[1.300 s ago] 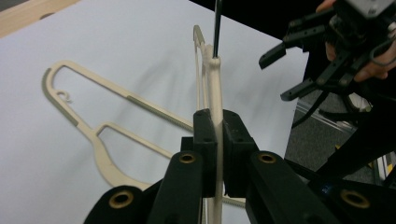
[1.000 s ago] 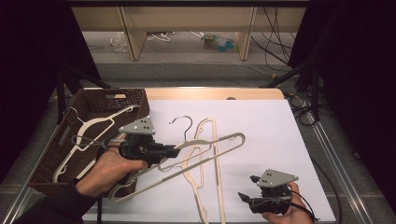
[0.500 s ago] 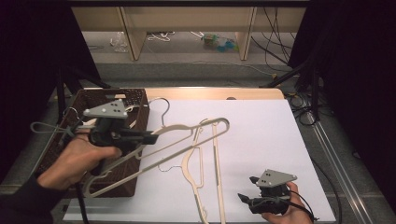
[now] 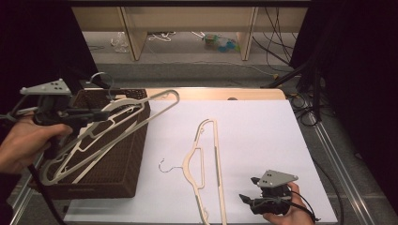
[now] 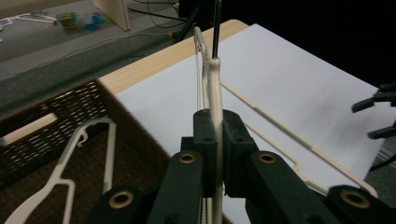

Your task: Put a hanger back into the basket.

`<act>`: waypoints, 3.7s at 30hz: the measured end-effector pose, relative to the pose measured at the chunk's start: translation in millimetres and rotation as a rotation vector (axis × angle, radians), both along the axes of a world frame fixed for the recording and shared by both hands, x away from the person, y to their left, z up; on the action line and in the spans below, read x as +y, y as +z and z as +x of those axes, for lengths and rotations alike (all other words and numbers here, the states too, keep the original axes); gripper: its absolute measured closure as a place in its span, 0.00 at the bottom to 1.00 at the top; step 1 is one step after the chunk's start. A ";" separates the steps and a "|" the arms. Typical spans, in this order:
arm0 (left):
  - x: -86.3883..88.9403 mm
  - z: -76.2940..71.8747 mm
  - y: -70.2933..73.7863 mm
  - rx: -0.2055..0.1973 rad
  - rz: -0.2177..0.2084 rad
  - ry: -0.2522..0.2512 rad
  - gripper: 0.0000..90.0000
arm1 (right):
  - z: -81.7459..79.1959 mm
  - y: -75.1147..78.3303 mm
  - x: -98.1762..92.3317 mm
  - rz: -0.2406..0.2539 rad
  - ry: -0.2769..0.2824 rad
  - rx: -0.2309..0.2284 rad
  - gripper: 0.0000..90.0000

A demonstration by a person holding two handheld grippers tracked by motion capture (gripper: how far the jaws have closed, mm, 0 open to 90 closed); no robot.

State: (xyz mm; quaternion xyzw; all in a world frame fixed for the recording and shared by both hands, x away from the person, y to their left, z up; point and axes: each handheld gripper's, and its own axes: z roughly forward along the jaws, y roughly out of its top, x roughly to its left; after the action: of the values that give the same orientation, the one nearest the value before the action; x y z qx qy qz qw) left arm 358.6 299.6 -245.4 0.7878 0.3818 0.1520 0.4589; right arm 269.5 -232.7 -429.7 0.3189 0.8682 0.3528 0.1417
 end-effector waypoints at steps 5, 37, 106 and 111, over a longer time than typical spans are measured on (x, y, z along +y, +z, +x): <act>25.4 6.2 -3.4 -0.007 0.005 0.041 0.95 | 0.0 -0.2 0.1 0.004 -0.002 0.001 0.37; 93.5 44.4 -63.9 -0.001 -0.027 0.169 0.95 | 1.5 -0.3 -1.7 0.008 -0.003 0.001 0.37; -32.0 -44.3 -94.3 -0.032 -0.103 0.095 0.36 | 3.9 -2.3 0.9 0.036 -0.028 0.012 0.34; -67.1 -59.1 -106.6 -0.077 -0.135 0.039 0.34 | 6.2 -3.2 0.8 0.064 -0.064 -0.006 0.31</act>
State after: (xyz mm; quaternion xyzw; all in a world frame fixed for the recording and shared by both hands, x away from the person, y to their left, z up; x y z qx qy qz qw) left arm 299.6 232.5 -351.9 0.7410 0.3884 0.1650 0.5223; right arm 275.7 -231.9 -432.9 0.3499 0.8453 0.3767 0.1453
